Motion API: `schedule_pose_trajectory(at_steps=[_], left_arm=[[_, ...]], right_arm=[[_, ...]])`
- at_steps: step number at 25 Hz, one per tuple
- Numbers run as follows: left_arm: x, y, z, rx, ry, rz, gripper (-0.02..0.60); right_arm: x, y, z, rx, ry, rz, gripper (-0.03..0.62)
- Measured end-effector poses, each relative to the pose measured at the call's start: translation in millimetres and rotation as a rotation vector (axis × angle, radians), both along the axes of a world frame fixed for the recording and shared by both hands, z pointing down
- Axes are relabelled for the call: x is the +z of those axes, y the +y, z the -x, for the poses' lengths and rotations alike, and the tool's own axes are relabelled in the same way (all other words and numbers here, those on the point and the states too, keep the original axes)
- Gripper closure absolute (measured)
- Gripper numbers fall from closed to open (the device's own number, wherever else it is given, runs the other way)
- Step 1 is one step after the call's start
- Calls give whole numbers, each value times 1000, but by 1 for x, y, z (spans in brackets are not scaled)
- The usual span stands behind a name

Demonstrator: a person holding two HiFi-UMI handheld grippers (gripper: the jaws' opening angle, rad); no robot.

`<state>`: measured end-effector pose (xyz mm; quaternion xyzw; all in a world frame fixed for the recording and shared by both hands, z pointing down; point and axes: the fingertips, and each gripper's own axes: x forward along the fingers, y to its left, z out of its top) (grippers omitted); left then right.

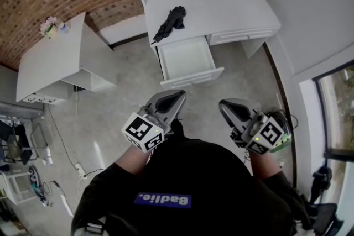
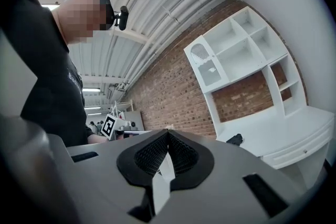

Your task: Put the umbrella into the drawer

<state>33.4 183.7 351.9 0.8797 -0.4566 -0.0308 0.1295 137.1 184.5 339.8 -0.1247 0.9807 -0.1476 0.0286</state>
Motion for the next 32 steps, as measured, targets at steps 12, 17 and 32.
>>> schedule_pose_trajectory(at_steps=[12,17,32], left_arm=[[13,-186,103,64,-39,4,580],[32,-242,137,63,-69,18,580],[109,-317,159,-25,-208,164,506]], right_arm=[[-2,-153,93,112,76,-2,565],[2,-192,121,154,89,4,565],[12,-255,117,125,65,18,565]])
